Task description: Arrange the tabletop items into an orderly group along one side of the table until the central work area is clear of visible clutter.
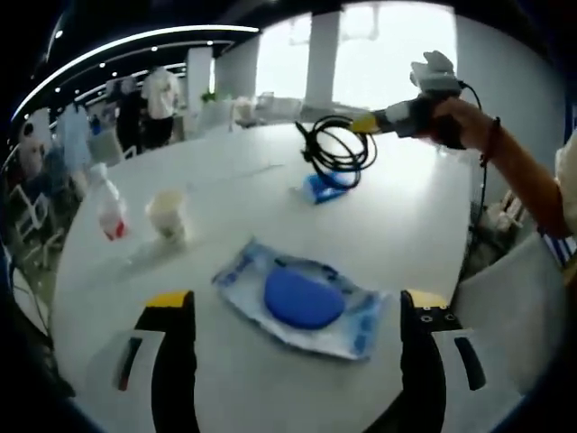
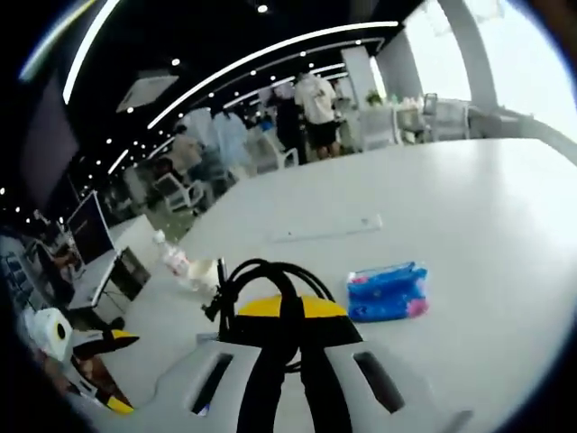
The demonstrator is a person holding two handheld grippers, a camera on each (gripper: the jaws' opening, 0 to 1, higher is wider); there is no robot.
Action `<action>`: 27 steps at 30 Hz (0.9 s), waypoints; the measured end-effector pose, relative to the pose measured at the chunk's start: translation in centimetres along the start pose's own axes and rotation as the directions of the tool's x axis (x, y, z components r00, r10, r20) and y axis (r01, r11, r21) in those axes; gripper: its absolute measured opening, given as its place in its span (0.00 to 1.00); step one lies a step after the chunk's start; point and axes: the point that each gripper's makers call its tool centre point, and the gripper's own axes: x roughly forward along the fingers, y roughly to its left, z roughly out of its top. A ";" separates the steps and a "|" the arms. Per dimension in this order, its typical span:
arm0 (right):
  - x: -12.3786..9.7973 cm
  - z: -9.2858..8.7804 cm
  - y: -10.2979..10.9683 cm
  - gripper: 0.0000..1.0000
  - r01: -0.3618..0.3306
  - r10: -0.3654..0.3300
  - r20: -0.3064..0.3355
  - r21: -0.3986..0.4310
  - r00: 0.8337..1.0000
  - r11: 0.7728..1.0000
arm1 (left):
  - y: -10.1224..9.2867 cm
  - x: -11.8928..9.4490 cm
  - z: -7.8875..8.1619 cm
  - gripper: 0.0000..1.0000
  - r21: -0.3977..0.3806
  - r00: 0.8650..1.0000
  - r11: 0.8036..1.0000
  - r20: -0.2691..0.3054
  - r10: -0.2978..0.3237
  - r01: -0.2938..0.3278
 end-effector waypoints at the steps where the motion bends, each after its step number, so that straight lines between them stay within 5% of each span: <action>1: -0.1 0.0 0.0 0.03 -0.001 0.001 -0.001 0.000 1.000 1.000 | 0.0 0.0 0.0 0.91 0.000 1.000 1.000 -0.001 0.000 0.000; 13: -2.4 -1.6 -0.8 0.04 0.023 -0.025 -0.039 -0.040 0.999 0.999 | 0.0 -0.1 0.1 0.91 0.007 1.000 1.000 0.008 -0.002 0.002; 27: -1.8 -5.6 -2.3 0.04 0.032 -0.037 -0.152 -0.033 0.988 0.999 | 0.2 -0.1 -0.1 0.91 0.006 1.000 1.000 0.001 0.003 -0.003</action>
